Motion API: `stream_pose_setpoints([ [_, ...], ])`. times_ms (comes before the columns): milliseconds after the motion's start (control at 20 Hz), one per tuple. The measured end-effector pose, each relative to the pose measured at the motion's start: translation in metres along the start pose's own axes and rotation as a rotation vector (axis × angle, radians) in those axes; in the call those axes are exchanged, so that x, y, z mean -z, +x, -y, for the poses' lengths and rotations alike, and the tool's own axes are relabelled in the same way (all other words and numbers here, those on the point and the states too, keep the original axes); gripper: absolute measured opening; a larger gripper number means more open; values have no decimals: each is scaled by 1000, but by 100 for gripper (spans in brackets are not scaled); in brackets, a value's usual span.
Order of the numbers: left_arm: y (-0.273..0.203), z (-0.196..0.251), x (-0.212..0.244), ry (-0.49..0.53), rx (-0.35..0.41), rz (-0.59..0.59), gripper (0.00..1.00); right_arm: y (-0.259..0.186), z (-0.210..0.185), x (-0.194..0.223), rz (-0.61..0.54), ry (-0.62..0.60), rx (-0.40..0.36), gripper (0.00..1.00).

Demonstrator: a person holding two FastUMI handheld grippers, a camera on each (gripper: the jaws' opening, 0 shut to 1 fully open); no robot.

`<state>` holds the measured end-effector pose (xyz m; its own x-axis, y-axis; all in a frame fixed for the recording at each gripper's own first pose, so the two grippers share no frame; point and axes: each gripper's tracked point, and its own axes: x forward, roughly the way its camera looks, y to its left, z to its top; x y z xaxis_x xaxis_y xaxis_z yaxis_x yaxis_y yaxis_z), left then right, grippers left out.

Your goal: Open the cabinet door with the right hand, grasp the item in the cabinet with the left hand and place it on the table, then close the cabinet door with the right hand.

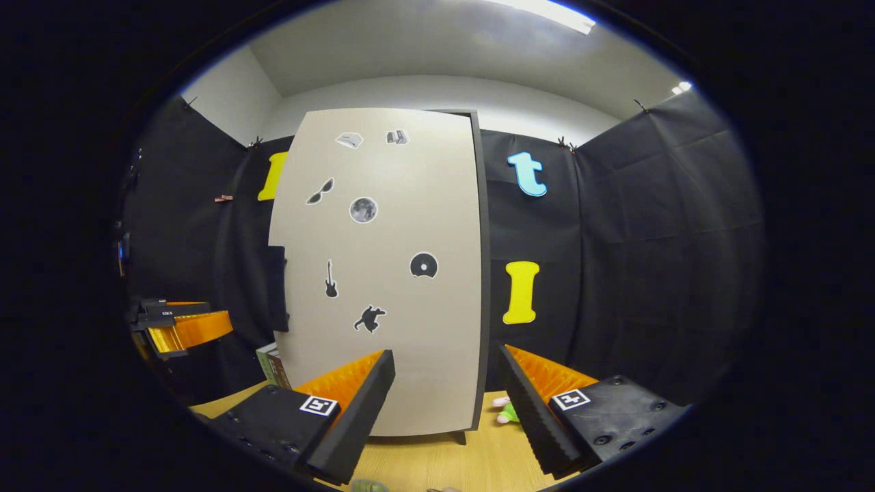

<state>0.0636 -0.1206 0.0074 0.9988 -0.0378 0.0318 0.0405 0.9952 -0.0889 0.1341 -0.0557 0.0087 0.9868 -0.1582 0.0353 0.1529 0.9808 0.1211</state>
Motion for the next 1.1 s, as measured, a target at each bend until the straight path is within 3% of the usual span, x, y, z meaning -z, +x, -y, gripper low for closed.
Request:
stream_pose_setpoints([
  [300,4,-1,3,4,-1,-8,95,7,10,4,-11,-41,21,98],
  [1100,-2,3,5,-3,17,-24,95,2,-7,-7,9,-93,-19,97],
])
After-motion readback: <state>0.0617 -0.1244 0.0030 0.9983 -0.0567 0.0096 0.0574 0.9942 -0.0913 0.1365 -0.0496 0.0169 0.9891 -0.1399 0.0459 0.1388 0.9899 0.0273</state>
